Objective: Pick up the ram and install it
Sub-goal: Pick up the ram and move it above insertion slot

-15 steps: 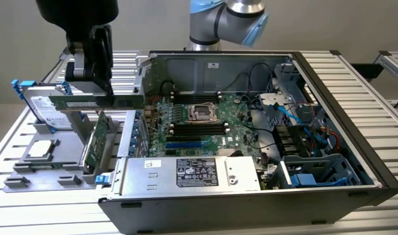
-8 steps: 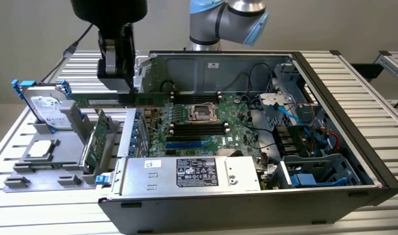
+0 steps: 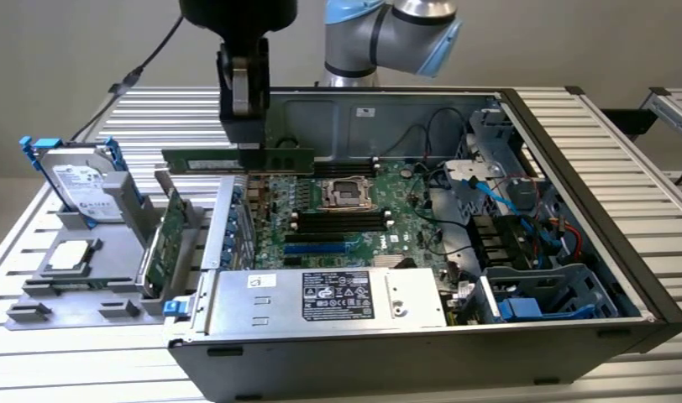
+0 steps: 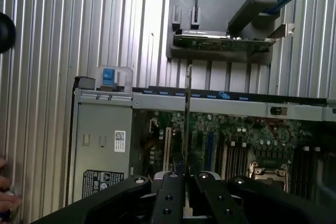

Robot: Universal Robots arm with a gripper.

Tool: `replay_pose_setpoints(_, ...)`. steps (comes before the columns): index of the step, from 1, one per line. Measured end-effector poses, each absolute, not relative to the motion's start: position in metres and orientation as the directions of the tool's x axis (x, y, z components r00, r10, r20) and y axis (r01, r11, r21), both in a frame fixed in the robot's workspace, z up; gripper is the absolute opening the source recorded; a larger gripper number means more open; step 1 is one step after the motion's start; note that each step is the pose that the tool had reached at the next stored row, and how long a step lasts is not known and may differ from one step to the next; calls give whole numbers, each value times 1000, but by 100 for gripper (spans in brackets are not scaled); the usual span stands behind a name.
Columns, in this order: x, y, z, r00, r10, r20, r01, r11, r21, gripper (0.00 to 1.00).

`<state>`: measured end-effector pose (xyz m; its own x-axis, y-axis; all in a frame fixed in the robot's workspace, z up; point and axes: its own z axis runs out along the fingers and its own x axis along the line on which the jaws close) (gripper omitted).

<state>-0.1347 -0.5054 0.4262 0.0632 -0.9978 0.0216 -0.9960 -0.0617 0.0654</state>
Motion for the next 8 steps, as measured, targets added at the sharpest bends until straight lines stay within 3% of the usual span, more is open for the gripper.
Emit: replay_pose_setpoints(8,-122,-480,419,63,-998,21,-996,-62,65,14)
